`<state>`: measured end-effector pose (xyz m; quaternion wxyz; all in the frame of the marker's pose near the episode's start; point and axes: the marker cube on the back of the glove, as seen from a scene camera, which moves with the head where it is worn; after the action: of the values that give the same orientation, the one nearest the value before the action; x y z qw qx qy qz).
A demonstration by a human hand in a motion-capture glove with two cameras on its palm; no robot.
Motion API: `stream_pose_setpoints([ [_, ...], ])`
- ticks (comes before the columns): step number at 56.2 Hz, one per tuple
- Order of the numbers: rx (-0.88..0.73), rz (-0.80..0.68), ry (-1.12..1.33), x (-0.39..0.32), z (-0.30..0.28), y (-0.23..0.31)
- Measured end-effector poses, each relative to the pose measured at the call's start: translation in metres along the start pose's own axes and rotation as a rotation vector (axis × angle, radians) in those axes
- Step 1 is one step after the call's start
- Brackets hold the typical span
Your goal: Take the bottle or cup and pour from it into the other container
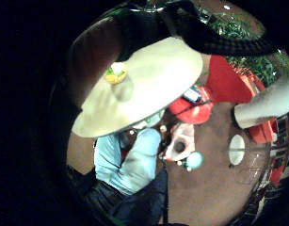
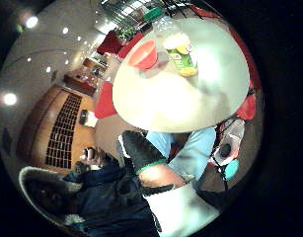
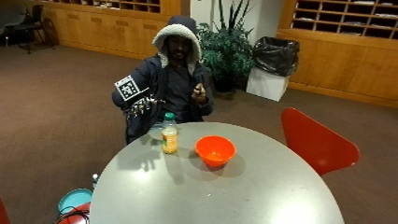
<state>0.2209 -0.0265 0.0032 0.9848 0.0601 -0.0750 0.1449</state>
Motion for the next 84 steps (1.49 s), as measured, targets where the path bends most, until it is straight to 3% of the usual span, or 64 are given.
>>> stream_pose_setpoints([
  [6, 0.218, 0.036, -0.151, 0.018, 0.020, -0.059],
  [11, 0.057, -0.075, -0.301, 0.031, 0.037, -0.056],
  [16, 0.095, 0.031, -0.466, 0.027, 0.062, -0.083],
  [20, 0.178, -0.070, -0.551, 0.027, 0.084, -0.109],
  [26, 0.002, 0.090, -0.735, 0.012, 0.105, -0.131],
  [32, 0.119, -0.065, -0.846, 0.006, 0.129, -0.150],
  [38, 0.203, -0.095, -0.927, -0.002, 0.142, -0.171],
  [43, 0.053, -0.002, -0.988, -0.005, 0.144, -0.165],
  [47, 0.031, 0.051, -1.020, -0.006, 0.144, -0.165],
  [54, 0.072, 0.019, -1.011, -0.004, 0.145, -0.163],
  [60, 0.212, -0.095, -0.996, 0.003, 0.143, -0.168],
  [67, 0.192, 0.073, -1.026, 0.006, 0.130, -0.166],
  [78, 0.239, 0.009, -0.994, 0.004, 0.112, -0.162],
  [82, 0.294, -0.157, -0.978, 0.003, 0.104, -0.169],
  [84, 0.283, -0.148, -0.983, -0.001, 0.098, -0.171],
])
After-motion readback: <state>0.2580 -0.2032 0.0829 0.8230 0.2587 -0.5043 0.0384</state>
